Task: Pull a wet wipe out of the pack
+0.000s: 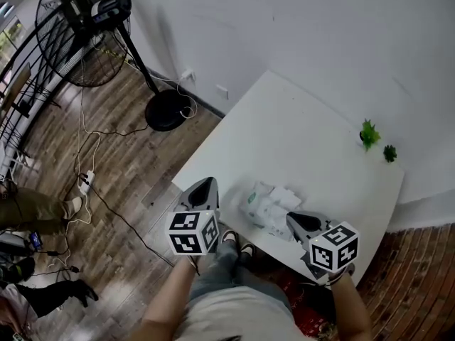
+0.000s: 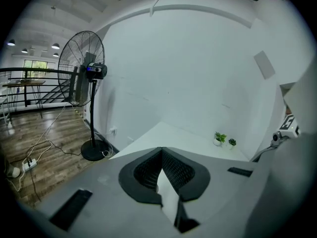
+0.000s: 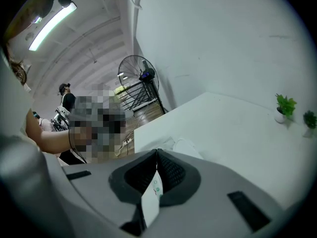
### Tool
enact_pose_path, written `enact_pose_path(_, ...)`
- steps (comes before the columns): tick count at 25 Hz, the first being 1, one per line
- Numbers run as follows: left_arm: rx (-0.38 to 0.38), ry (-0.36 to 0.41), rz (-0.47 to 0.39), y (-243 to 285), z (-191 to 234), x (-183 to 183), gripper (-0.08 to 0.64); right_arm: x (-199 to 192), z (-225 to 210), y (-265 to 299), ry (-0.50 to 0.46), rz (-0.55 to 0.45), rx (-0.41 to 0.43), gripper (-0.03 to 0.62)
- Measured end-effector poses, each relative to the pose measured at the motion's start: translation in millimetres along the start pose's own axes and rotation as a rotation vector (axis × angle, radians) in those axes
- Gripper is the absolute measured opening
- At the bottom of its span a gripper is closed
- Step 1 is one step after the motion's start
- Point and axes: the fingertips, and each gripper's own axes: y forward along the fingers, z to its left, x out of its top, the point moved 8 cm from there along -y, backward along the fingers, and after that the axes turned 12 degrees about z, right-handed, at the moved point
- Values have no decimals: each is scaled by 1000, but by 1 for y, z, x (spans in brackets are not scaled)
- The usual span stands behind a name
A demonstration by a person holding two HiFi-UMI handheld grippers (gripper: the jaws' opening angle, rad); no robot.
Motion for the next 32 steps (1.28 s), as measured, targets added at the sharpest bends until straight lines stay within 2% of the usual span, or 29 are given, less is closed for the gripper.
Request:
enact_pose_path(10,-56,29,-17,9,-13,18,0,17,4,-28,20,-93,-35,5)
enact_pose_path(32,-126,84,-53,28,-34,52,0,36,13,-71,27,-238,-70,5)
